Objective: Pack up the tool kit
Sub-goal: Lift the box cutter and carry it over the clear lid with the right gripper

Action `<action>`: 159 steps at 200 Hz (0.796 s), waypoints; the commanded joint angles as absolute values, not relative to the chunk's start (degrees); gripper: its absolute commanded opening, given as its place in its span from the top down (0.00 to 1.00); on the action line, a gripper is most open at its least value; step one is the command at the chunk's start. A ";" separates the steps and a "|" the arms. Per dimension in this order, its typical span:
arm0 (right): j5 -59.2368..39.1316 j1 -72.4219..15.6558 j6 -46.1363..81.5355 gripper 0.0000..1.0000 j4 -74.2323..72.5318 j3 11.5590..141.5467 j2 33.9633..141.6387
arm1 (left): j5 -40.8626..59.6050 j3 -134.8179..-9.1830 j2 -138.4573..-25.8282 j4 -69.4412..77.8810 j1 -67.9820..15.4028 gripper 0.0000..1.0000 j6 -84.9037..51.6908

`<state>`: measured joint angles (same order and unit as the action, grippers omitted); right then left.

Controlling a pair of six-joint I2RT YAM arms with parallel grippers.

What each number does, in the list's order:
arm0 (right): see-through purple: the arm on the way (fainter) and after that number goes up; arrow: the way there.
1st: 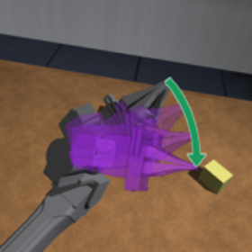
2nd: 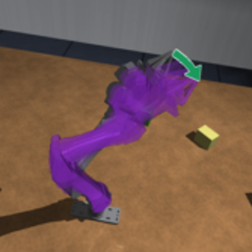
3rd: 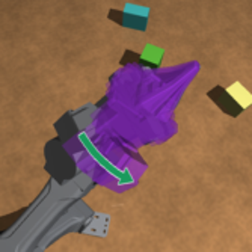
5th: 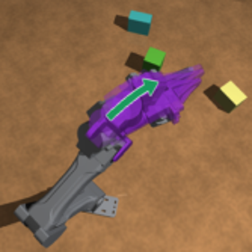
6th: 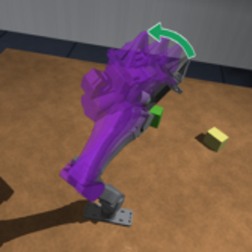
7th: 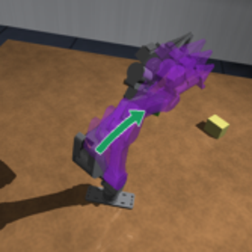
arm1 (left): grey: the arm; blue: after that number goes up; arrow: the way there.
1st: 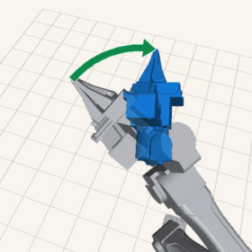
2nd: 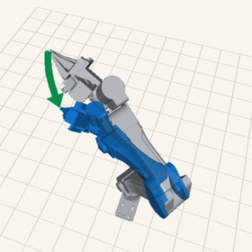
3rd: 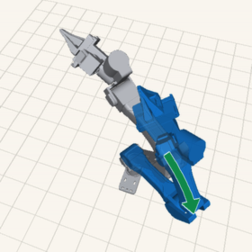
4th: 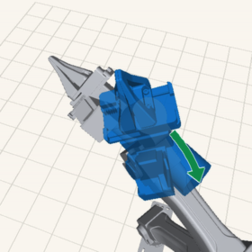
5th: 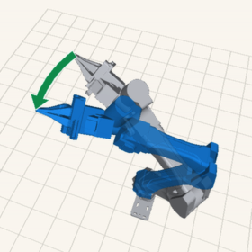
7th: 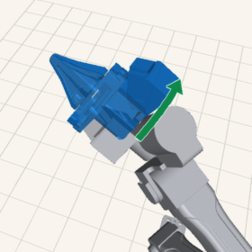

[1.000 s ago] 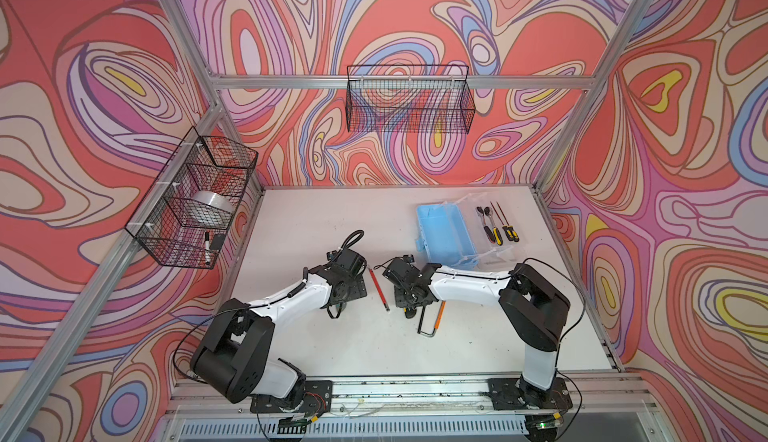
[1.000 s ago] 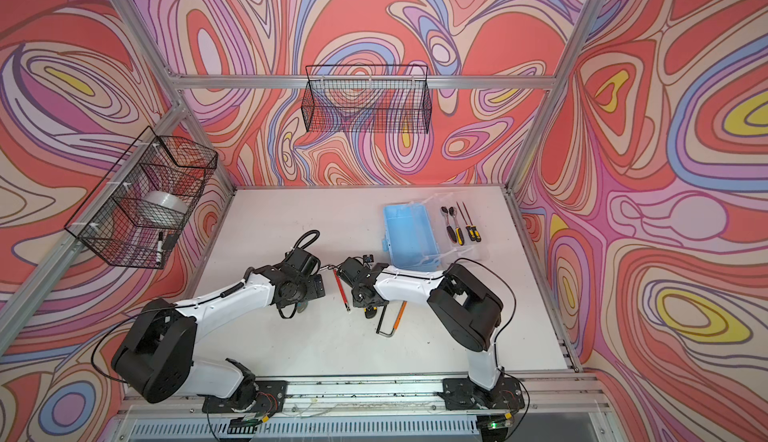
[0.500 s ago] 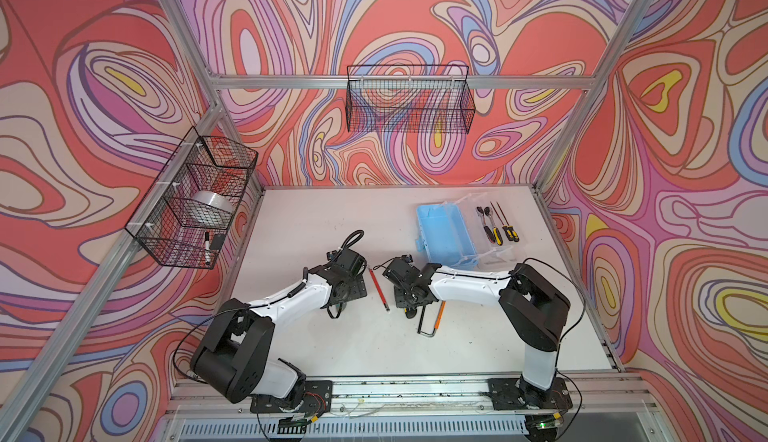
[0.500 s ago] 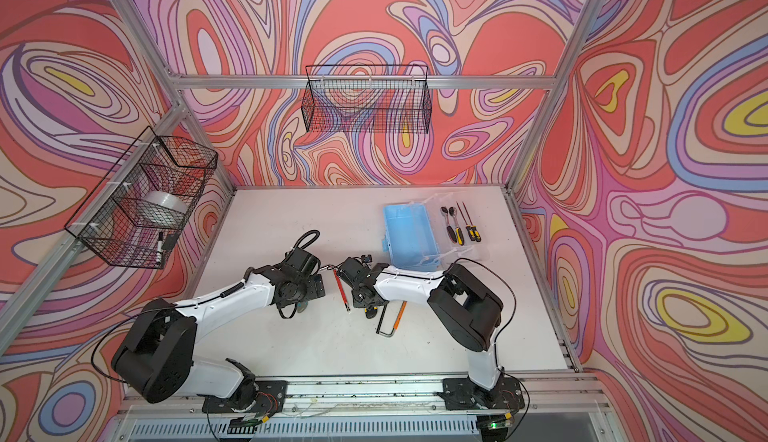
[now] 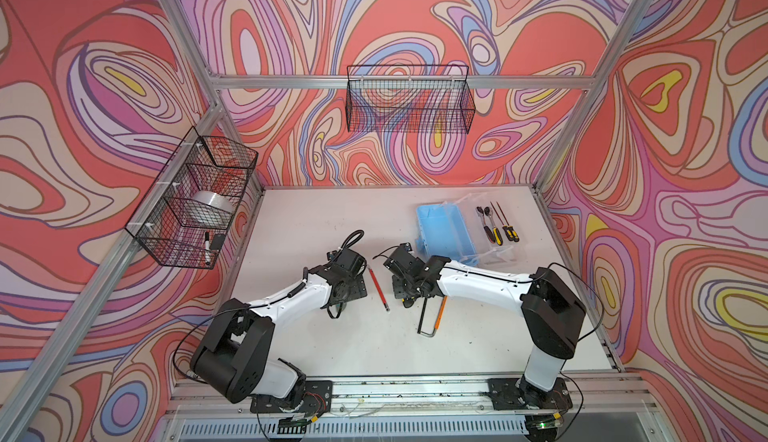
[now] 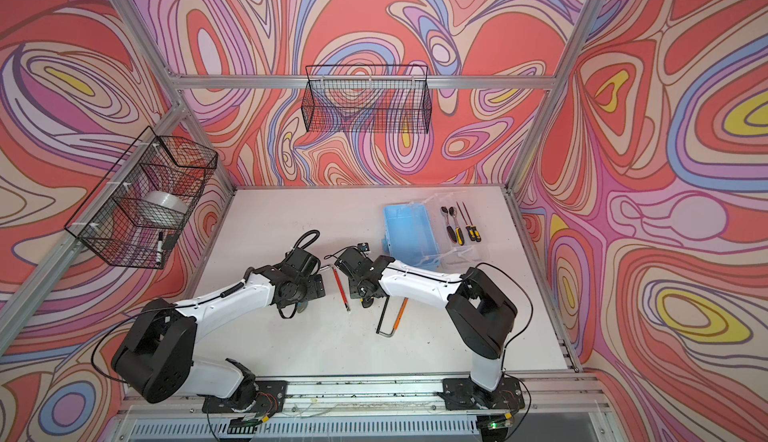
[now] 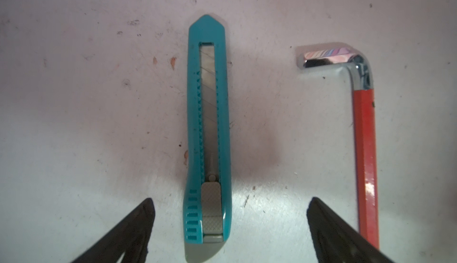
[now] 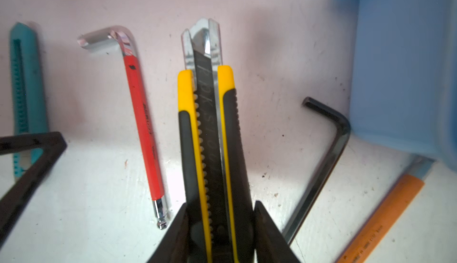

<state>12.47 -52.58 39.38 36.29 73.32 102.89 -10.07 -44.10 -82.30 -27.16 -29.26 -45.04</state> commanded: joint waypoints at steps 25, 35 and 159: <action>16.12 -49.86 34.84 0.93 40.28 76.47 96.97 | -9.34 -43.68 -83.71 -26.81 -29.01 0.04 -44.83; 16.59 -48.33 33.41 0.93 40.75 76.47 95.82 | -9.20 -43.69 -83.89 -26.64 -29.04 0.04 -44.85; 15.32 -22.10 12.12 0.93 39.13 79.48 94.41 | -6.35 -44.77 -86.00 -25.47 -29.18 0.05 -45.04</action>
<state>16.05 -25.15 17.06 40.60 77.14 93.14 -6.66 -44.10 -85.34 -25.67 -29.26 -44.80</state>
